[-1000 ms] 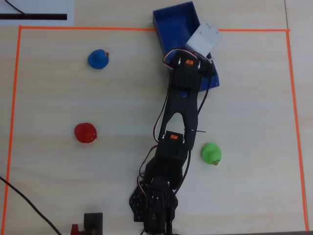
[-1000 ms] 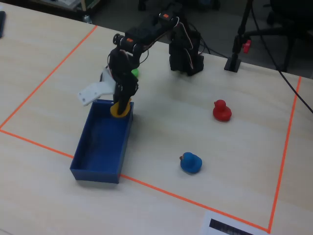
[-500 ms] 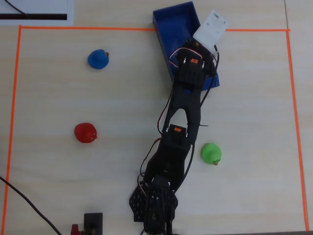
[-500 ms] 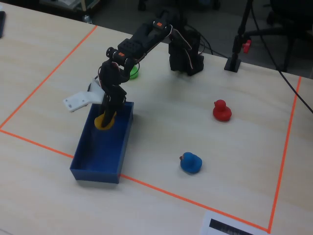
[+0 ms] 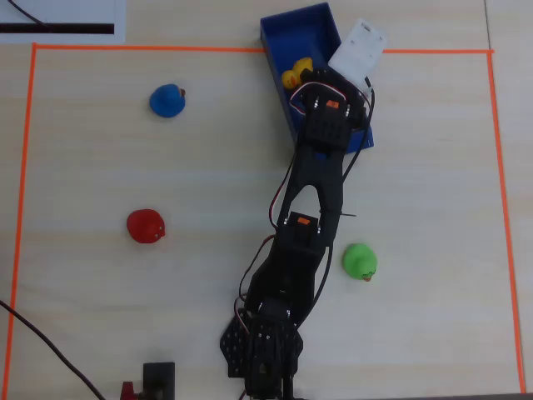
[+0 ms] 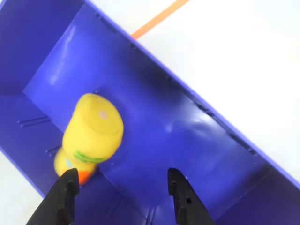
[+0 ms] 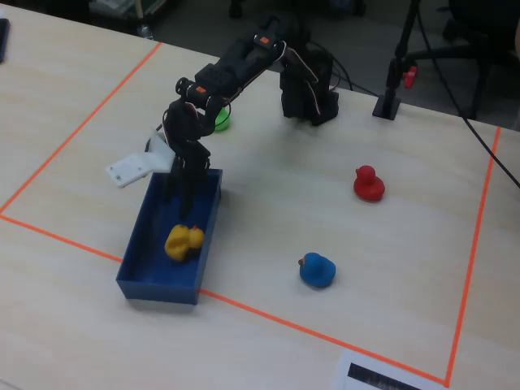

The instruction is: Grasp yellow duck and put it into box.

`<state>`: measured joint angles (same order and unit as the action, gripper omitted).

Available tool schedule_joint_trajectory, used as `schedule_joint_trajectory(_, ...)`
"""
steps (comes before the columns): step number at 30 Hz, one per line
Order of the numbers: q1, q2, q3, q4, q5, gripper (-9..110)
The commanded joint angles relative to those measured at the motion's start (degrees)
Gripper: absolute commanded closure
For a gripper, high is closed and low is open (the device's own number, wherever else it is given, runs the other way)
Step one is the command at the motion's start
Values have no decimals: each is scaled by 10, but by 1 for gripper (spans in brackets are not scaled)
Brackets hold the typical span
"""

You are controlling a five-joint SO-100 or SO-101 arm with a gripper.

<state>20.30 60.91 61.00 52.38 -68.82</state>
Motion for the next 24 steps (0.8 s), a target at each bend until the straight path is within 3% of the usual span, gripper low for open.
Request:
schedule_joint_trajectory(1, 13, 53, -4, 7, 2, 92)
schedule_joint_trajectory(3, 19, 79, -13, 24, 16, 101)
schedule_joint_trajectory(10, -5, 304, 97, 47, 76, 101)
schedule_joint_trajectory(18, -133, 816, 616, 71, 21, 101)
schedule_joint_trajectory(24, -254, 1155, 874, 258, 5, 101)
